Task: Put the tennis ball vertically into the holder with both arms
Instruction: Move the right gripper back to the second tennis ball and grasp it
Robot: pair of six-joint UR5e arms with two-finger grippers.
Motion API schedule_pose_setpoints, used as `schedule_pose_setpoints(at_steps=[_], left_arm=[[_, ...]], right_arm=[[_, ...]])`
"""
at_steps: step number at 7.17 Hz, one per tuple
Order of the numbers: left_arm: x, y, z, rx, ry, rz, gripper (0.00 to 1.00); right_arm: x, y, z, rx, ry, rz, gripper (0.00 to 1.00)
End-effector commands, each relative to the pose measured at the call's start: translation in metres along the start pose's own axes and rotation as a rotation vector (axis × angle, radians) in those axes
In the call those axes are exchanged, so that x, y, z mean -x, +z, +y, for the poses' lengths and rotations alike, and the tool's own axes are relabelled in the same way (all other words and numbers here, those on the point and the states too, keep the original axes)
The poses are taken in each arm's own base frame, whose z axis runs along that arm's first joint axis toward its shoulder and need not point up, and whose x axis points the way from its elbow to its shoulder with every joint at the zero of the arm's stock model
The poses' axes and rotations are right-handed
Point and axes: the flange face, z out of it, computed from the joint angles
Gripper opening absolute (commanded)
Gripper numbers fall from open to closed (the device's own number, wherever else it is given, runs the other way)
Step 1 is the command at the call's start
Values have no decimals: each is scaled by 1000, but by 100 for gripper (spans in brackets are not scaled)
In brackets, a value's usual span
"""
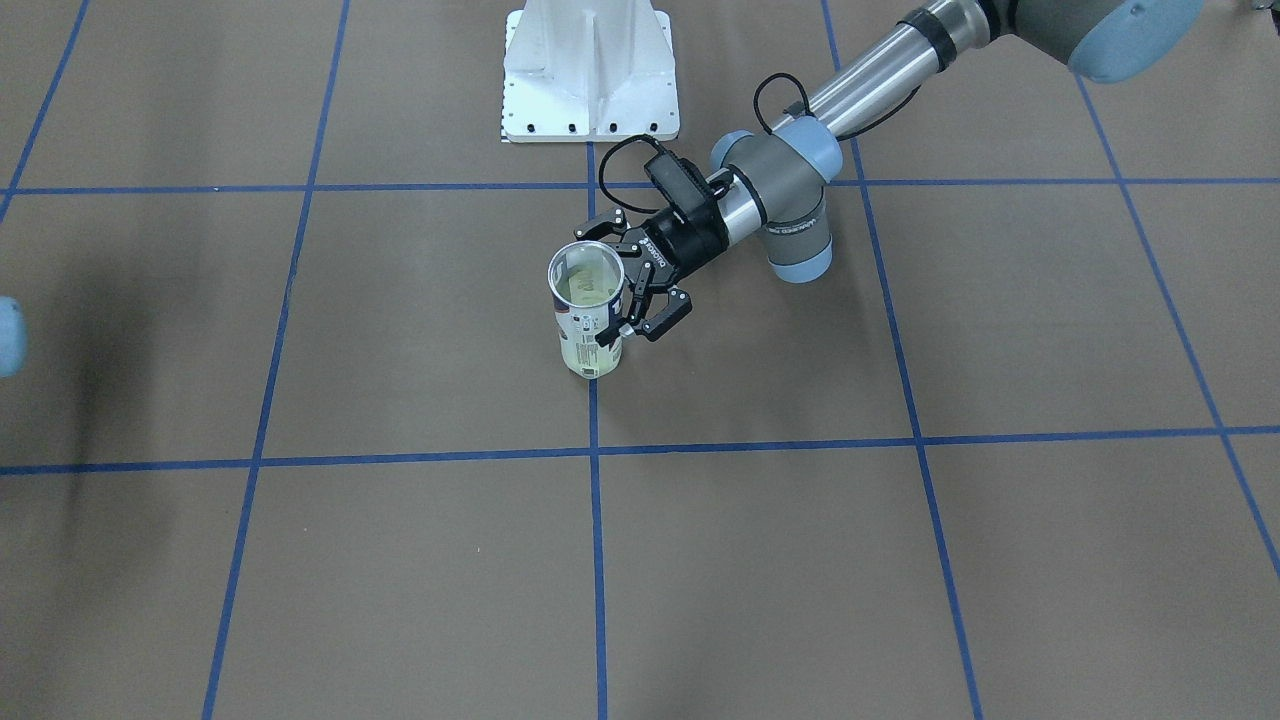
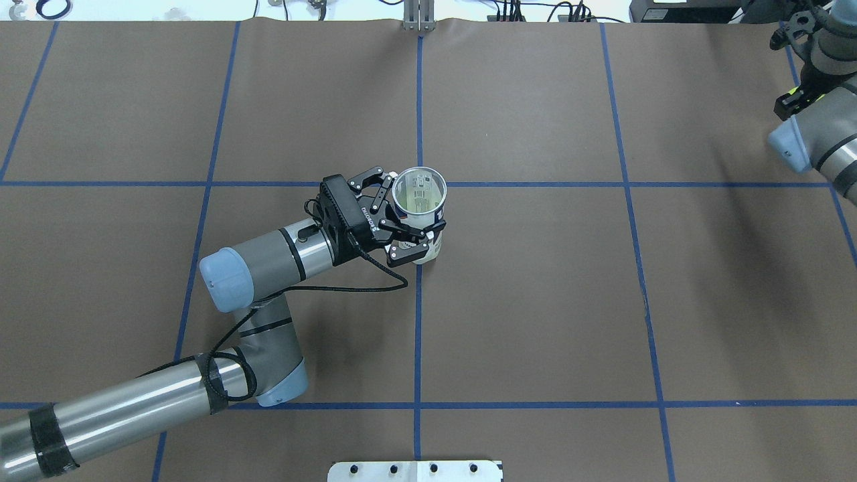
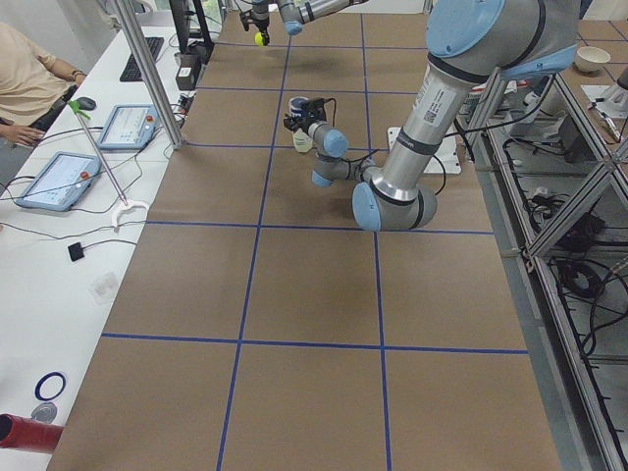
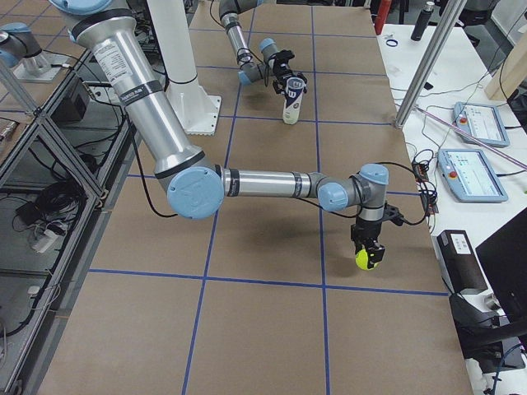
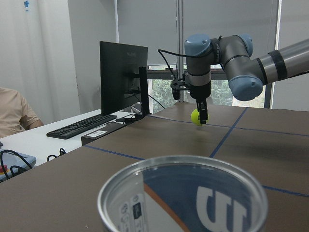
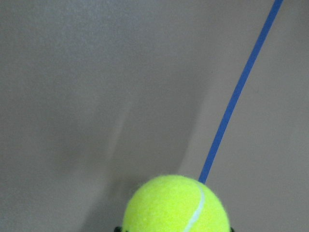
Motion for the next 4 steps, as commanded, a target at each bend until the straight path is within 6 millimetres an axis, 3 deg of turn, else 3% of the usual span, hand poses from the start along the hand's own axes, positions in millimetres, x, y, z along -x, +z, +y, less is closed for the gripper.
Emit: schedule_pose_setpoints(at_steps=[1, 3, 4], left_arm=[[1, -2, 3, 4, 1, -1, 99], [1, -1, 2, 3, 0, -1, 99], [0, 0, 0, 1, 0, 0, 99]], right_arm=[[-7, -63, -13, -49, 96, -227, 0], [28, -134, -21, -79, 236, -371, 0], [43, -158, -23, -84, 287, -418, 0]])
